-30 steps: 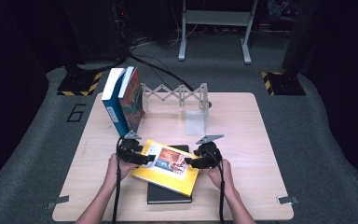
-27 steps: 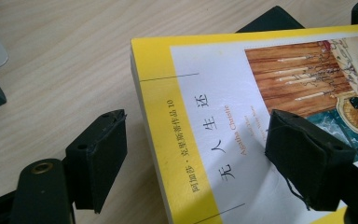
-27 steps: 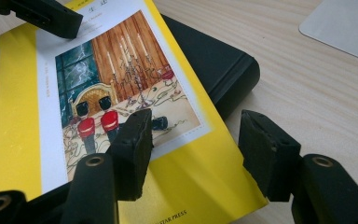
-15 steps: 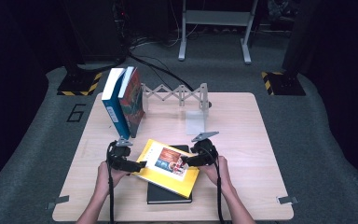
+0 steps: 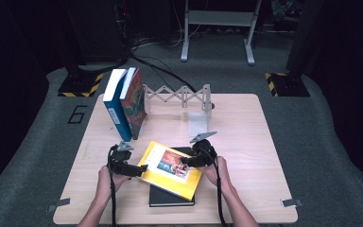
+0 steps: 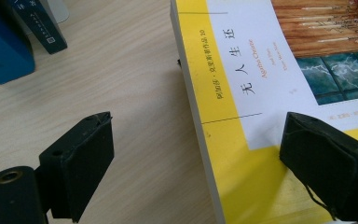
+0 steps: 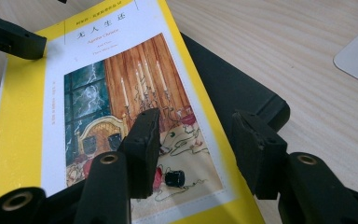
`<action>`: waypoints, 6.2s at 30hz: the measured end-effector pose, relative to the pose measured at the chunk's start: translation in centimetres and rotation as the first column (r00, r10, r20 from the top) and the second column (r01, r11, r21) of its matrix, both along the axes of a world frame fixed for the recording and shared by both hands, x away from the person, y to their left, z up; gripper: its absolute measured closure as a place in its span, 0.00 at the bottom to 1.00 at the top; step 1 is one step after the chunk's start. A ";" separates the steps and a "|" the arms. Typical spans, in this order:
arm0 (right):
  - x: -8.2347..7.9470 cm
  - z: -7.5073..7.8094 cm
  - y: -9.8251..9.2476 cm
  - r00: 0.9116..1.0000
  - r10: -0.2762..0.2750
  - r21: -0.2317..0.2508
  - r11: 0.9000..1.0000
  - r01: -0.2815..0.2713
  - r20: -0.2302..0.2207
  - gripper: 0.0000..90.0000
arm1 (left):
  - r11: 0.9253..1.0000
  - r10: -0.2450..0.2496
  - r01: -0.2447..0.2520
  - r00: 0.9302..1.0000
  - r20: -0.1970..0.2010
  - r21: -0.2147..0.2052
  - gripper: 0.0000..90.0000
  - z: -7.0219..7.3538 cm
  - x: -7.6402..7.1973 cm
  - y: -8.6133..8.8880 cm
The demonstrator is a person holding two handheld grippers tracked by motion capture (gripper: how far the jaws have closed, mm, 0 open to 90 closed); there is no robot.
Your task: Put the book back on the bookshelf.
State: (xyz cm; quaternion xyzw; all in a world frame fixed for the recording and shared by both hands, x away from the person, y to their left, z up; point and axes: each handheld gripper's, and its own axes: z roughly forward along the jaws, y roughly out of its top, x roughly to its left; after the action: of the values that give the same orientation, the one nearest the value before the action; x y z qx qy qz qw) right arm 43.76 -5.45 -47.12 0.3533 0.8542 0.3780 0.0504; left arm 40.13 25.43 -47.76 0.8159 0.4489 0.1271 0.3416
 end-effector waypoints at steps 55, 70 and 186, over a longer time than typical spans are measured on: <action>-2.3 -0.1 -1.0 0.999 -0.037 0.020 0.999 0.038 -0.024 0.58 | 0.998 0.051 -0.051 0.999 0.007 0.037 0.11 0.0 -2.2 0.5; -2.6 0.0 -0.7 0.999 -0.042 0.013 0.999 0.043 -0.031 0.58 | 0.996 0.093 -0.093 0.996 -0.016 -0.016 0.04 -0.8 -1.2 1.2; -3.6 -0.2 4.8 0.997 -0.079 0.015 0.997 0.079 0.001 0.55 | 0.988 -0.056 0.051 0.998 -0.031 -0.147 0.18 4.5 1.5 -2.6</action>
State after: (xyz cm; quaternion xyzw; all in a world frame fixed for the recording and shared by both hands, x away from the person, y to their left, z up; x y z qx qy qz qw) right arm 40.13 -0.65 -47.33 0.3868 0.8367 0.3824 0.0632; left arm 41.63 22.83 -43.26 0.8026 0.4409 0.0703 0.3957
